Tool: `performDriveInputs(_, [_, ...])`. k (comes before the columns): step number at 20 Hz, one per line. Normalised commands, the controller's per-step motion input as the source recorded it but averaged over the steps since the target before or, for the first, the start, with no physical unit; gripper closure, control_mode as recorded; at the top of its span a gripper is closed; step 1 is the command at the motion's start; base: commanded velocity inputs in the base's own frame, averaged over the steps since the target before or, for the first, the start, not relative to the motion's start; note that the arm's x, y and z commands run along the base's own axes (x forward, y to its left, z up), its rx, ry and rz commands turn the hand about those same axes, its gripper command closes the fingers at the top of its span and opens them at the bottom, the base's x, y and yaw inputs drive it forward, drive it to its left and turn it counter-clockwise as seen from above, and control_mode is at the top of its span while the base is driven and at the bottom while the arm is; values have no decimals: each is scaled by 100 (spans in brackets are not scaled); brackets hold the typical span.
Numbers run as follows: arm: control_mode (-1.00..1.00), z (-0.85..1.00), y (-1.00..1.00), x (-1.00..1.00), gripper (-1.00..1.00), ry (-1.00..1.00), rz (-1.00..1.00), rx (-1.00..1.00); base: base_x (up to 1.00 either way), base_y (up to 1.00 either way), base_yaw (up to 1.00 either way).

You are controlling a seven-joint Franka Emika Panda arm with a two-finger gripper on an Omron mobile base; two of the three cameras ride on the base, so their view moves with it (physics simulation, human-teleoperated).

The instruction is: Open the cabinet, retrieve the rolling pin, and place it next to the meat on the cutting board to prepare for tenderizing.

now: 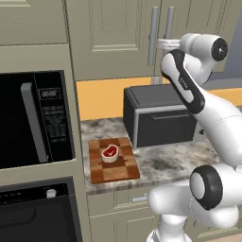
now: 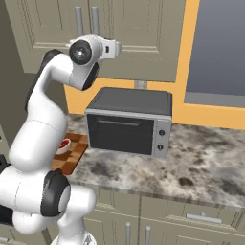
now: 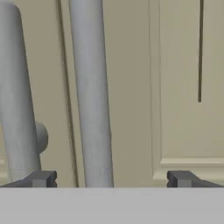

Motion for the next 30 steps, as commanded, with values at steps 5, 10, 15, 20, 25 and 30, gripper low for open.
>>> performDriveInputs(5, [-100, 0, 0, 59, 100, 7, 5, 0, 0, 0, 0])
performDriveInputs(10, [-100, -1, 4, 46, 100, 8, 6, 0, 0, 0, 0])
performDriveInputs(15, [-100, 0, 0, 8, 100, 2, 4, 0, 0, 0, 0])
performDriveInputs(20, [-100, 0, 9, 27, 100, 4, 0, 0, 0, 0, 0])
performDriveInputs(25, [-100, 0, 3, 0, 100, 0, 0, 0, 0, 0, 0])
performDriveInputs(30, [-100, 0, 4, 6, 100, 0, 0, 0, 0, 0, 0])
